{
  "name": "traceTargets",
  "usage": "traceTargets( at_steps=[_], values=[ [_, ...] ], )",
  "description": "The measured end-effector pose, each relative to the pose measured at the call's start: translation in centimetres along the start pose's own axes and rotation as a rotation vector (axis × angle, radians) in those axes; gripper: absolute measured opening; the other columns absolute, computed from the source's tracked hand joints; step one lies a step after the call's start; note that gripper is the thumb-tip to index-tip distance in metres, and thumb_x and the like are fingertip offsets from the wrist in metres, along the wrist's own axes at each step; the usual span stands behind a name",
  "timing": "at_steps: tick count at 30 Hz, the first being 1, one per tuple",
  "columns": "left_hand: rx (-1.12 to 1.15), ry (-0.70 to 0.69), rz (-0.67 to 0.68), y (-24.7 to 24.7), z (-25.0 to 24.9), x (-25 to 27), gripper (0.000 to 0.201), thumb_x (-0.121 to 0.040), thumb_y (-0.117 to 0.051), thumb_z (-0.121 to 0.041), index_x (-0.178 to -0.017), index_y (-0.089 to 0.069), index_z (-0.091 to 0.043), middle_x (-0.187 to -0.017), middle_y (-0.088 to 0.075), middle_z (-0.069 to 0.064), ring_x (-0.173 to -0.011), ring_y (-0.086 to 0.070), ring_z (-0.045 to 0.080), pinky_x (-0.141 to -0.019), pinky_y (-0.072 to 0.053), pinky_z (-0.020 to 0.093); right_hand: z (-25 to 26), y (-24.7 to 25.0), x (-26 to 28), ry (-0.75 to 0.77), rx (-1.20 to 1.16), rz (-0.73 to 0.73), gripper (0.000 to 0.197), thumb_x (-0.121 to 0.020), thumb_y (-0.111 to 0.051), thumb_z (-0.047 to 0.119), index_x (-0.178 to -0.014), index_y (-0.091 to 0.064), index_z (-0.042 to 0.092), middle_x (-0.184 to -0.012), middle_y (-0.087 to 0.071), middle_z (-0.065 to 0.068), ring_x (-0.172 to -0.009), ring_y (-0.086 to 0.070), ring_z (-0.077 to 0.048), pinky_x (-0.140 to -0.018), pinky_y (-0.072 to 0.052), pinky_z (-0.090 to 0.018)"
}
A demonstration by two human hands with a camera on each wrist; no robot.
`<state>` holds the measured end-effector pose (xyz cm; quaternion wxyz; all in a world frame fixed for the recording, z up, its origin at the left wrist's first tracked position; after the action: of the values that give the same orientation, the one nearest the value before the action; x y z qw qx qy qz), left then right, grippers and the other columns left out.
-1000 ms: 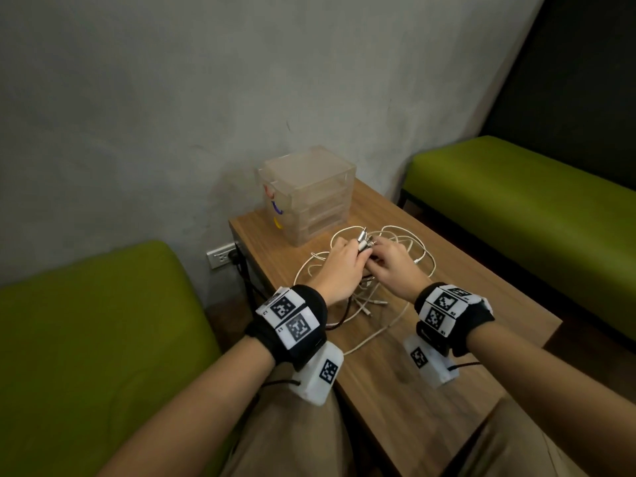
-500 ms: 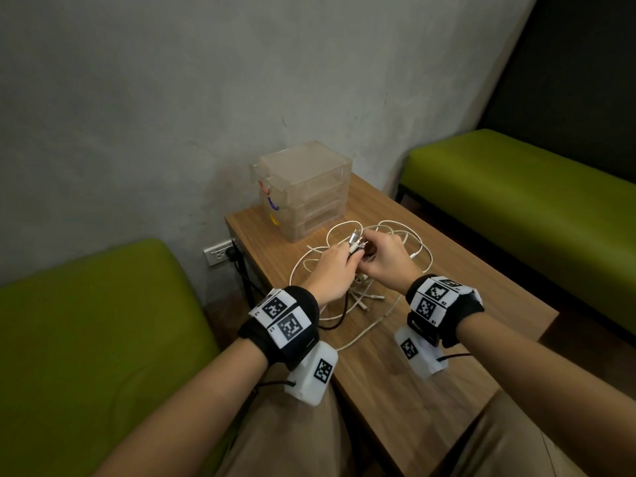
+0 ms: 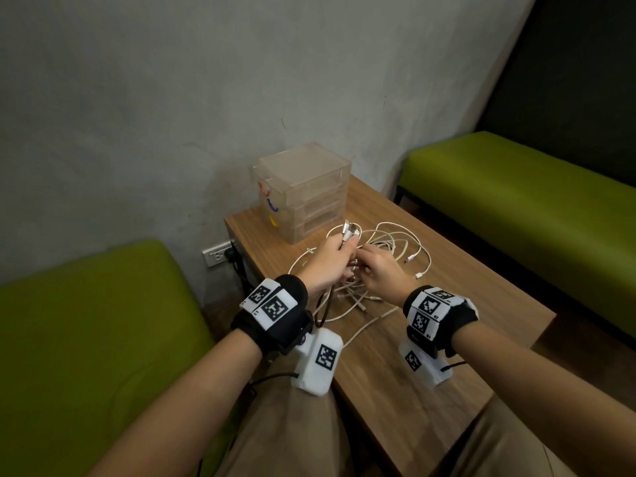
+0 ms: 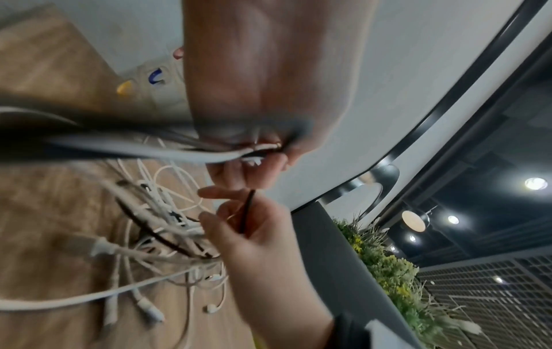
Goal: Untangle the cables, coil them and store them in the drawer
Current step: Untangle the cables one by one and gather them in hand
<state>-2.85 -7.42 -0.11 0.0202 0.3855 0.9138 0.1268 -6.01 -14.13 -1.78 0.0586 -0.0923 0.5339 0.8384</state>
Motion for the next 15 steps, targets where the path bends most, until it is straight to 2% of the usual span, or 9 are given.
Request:
traceTargets(
  at_steps=[2, 4, 7, 11, 13, 15],
  values=[
    [-0.12, -0.068, -0.008, 0.2, -1.3, -0.1, 0.033, -0.099, -0.035, -0.025, -0.067, -0.041, -0.019, -0.059, -0.042, -0.001, -0.048, -0.04, 0.012, -0.048, -0.037, 0.024, -0.3, -0.9, 0.2, 0.008, 0.029, 0.027, 0.034, -0.08, -0.052, -0.007, -0.112, -0.057, 0.001, -0.103, -0.056, -0.016, -0.091, -0.054, -0.026, -0.082, -0.046, -0.035],
    [-0.236, -0.143, -0.075, 1.0, -2.4, -0.1, 0.034, -0.098, -0.036, -0.026, -0.066, -0.042, -0.02, -0.058, -0.043, -0.003, -0.053, -0.043, 0.013, -0.058, -0.039, 0.033, -1.0, -1.0, 0.3, -0.034, 0.062, 0.02, 0.034, -0.082, -0.05, -0.007, -0.115, -0.053, 0.0, -0.107, -0.054, -0.016, -0.096, -0.051, -0.027, -0.087, -0.044, -0.037],
    [-0.154, -0.214, -0.169, 3.3, -3.7, 0.2, 0.032, -0.099, -0.034, -0.027, -0.069, -0.043, -0.02, -0.061, -0.042, -0.003, -0.051, -0.038, 0.013, -0.053, -0.032, 0.03, -2.5, -0.9, 1.4, -0.089, 0.158, 0.058, 0.036, -0.084, -0.052, -0.002, -0.119, -0.047, 0.002, -0.115, -0.051, -0.011, -0.103, -0.045, -0.023, -0.09, -0.035, -0.025],
    [-0.103, -0.308, -0.356, 8.3, -5.4, 0.8, 0.031, -0.099, -0.031, -0.028, -0.07, -0.041, -0.023, -0.06, -0.039, -0.002, -0.05, -0.035, 0.016, -0.053, -0.031, 0.034, -4.5, -1.5, 2.9, -0.13, 0.152, 0.13, 0.028, -0.085, -0.054, 0.0, -0.113, -0.05, -0.001, -0.114, -0.051, -0.013, -0.104, -0.046, -0.025, -0.093, -0.037, -0.029],
    [-0.023, -0.352, -0.489, 11.4, -6.2, 1.4, 0.032, -0.099, -0.032, -0.027, -0.068, -0.04, -0.026, -0.058, -0.038, -0.004, -0.049, -0.035, 0.016, -0.05, -0.03, 0.032, -5.5, -1.1, 3.4, -0.167, 0.086, 0.118, 0.02, -0.089, -0.049, 0.001, -0.108, -0.056, -0.002, -0.108, -0.053, -0.015, -0.101, -0.049, -0.026, -0.091, -0.038, -0.027],
    [0.032, -0.372, -0.623, 14.0, -6.5, 1.9, 0.034, -0.099, -0.033, -0.026, -0.066, -0.039, -0.026, -0.057, -0.039, -0.004, -0.049, -0.038, 0.017, -0.049, -0.031, 0.031, -5.9, -0.8, 3.5, -0.194, 0.057, 0.138, 0.021, -0.095, -0.044, 0.01, -0.105, -0.06, 0.0, -0.103, -0.057, -0.013, -0.096, -0.052, -0.025, -0.085, -0.037, -0.023]
  ],
)
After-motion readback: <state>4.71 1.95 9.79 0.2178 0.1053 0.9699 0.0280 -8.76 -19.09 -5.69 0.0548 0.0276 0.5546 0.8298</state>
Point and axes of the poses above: each hand's wrist, its own x-axis away from the middle knuckle, its own y-axis out of the back of the hand, z = x × y, the point moved 9 cm from there along -x, towards the middle knuckle
